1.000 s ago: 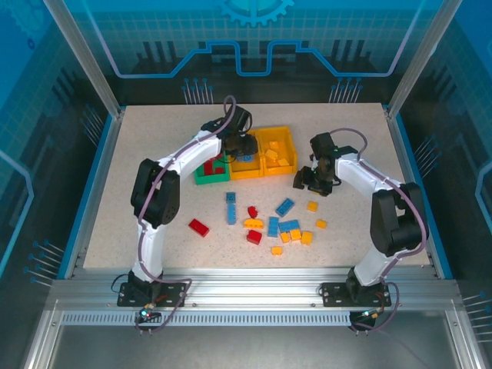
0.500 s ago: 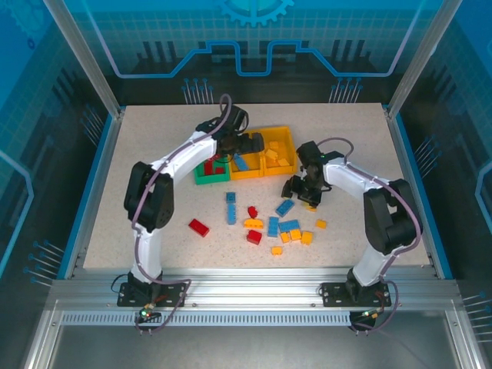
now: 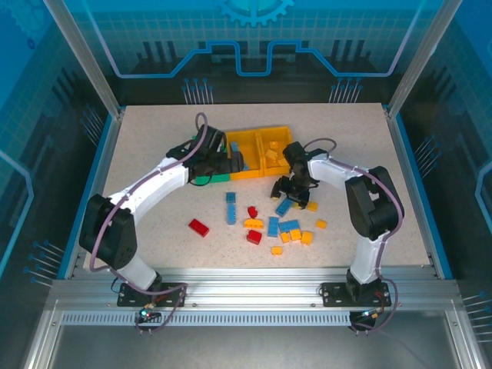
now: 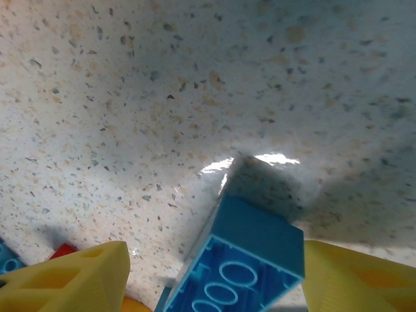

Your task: Sort the legos into containers by color

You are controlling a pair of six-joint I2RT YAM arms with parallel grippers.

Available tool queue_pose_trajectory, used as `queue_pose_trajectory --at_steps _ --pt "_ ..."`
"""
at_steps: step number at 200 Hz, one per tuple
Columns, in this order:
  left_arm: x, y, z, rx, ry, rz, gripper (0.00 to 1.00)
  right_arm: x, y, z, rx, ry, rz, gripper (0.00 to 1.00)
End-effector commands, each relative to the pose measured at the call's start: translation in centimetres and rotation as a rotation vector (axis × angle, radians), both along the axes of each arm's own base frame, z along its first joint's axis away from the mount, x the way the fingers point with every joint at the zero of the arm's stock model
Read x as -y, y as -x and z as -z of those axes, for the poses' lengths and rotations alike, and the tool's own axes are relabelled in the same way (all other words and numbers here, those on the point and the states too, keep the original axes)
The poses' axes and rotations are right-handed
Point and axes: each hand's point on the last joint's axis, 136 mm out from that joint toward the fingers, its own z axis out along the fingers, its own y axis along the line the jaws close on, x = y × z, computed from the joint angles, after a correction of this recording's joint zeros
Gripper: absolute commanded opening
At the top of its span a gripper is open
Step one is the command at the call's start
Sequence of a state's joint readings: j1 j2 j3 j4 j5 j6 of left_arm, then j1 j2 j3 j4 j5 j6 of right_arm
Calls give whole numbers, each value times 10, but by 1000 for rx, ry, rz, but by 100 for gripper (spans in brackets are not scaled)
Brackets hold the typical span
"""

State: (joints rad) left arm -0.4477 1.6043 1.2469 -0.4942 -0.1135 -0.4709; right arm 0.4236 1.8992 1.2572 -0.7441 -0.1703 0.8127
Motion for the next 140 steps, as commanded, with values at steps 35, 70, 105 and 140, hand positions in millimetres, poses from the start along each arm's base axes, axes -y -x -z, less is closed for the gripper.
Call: queue_pose_trajectory --at_steps 35,70,105,140 --pt "-42 21 -3 22 -56 -93 99 -2 7 14 -86 42 -24 54" --pt "-61 34 3 15 -53 -137 99 -1 -3 12 -54 69 -30 29" --pt "-78 51 18 -27 -67 -170 99 -8 -21 -25 62 59 -41 25" --pt "-88 63 33 -66 -83 -197 99 -29 -53 -84 238 -16 -66 25"
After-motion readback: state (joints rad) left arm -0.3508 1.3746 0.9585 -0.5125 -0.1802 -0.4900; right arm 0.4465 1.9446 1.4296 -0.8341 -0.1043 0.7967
